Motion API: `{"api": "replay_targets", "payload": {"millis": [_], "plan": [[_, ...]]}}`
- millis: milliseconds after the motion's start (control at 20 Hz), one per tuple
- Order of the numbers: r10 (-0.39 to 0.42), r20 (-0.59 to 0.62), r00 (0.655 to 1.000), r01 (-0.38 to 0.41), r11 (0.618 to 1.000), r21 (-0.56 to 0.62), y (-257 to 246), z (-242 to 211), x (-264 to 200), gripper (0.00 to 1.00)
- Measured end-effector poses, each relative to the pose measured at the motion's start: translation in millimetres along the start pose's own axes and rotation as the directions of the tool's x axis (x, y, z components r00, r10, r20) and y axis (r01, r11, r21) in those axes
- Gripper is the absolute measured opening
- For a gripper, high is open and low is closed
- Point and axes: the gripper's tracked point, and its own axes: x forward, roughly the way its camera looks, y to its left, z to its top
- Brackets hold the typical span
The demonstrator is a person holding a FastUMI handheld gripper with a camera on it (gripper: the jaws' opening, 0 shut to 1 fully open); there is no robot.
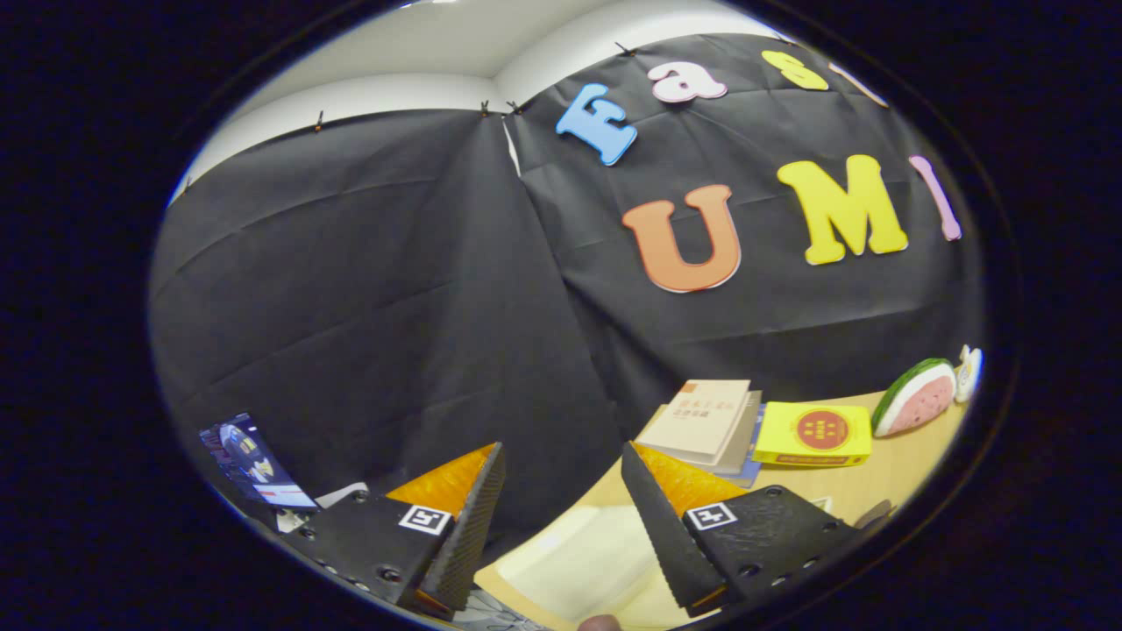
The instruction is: Open the storage box then place both shoes into the box .Put the left shoe in first, then the right shoe, with the right side of both shoes facing outward in a uniform manner.
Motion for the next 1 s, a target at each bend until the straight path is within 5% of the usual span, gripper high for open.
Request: {"api": "replay_targets", "payload": {"millis": [100,550,1000], "plan": [[-0.074,0.054,0.996,0.075,0.997,-0.015,-32,13,-19,0.94],[-0.350,0.107,0.931,0.361,0.926,-0.111,-212,8,-161,0.94],[-0.484,-0.222,0.846,0.462,0.875,-0.147,-371,-134,-237,0.96]]}}
